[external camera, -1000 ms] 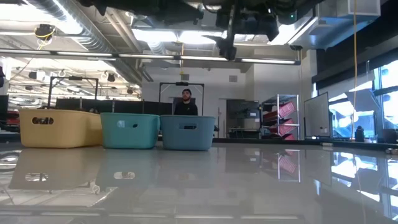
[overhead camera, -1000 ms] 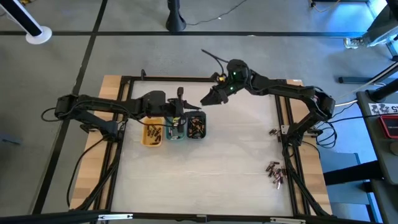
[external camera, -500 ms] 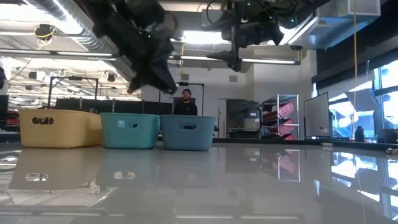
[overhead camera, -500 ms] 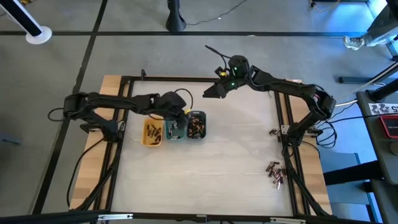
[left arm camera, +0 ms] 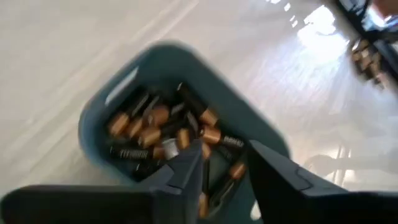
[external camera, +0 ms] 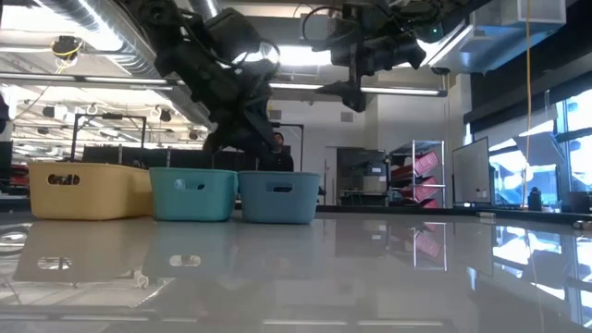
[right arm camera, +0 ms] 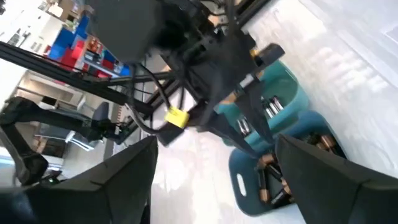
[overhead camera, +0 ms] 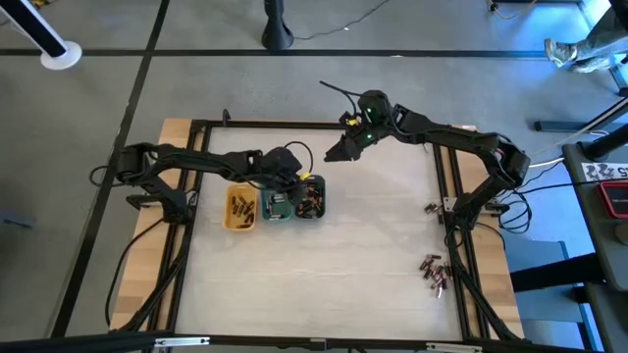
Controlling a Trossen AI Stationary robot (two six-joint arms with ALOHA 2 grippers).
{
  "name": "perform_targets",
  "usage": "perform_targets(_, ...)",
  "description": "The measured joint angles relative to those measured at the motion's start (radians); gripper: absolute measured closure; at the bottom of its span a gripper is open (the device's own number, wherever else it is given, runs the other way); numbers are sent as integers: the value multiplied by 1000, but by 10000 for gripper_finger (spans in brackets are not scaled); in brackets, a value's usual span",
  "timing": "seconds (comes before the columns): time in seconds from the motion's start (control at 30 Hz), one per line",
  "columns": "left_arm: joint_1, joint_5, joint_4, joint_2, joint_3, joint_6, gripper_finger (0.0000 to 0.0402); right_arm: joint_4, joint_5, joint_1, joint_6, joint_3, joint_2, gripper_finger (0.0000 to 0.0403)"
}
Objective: Sort batteries
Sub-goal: Put the silver battery into the green bin
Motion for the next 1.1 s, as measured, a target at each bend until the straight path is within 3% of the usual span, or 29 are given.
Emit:
perform_targets(0.2,6,-2,36,0,12,-25,223,-31,1,0,-20,0,0,74)
perform_targets(0.33,22,17,30,-3,38,-26,205,-34,-14,0,-20,0,0,74)
perform_targets(0.53,32,43,-117,-21,77,80,211,-153,5,0,-80,0,-21,74)
perform_targets(0.67,9,43,-201,-17,81,180,218,-255,125,1,-153,0,-39,74)
perform_targets(0.8,-19,45,-236,12,95,415,226,-278,219,0,-177,0,-43,74)
perform_targets(1.1,-16,35,-416,209,328,594,234,-287,270,1,-180,0,-43,74)
